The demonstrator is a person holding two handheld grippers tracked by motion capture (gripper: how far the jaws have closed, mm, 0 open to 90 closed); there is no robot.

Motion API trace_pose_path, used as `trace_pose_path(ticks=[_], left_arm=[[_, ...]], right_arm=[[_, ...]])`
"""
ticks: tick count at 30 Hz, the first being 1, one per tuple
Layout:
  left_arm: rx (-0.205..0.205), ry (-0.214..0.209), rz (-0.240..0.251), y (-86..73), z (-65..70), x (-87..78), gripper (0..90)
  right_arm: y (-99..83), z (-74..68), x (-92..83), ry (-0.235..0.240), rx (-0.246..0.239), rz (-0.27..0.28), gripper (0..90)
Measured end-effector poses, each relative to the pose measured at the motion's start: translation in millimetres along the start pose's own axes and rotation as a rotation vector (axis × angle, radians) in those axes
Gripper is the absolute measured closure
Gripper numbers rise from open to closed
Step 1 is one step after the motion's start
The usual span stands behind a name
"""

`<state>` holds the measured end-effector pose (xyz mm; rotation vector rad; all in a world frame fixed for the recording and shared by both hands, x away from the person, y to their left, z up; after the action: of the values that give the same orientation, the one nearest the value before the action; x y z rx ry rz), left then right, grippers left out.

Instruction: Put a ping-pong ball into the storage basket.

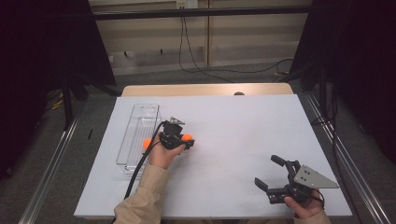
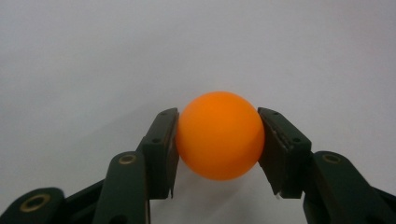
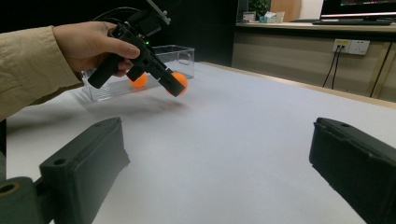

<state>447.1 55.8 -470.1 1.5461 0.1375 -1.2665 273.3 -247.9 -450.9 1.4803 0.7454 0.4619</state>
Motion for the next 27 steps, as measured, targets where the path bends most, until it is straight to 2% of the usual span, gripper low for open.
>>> trace_pose_path(ticks=[27], left_arm=[[-0.016,0.001,0.019,3.4,-6.0,-17.7,50.9]], right_arm=[[0.3,-0.1,-0.2,0.0,0.0,0.001,2.9]])
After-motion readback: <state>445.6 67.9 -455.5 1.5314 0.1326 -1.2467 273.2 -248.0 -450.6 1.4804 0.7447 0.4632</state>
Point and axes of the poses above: each handheld gripper's, and its own axes: x roughly forward along the jaws, y roughly out of its top, z roughly to its right, the point moved 5 cm from there along x, roughly forward along the jaws, and after that the axes turned 2 degrees about y, right-handed, at the moved point
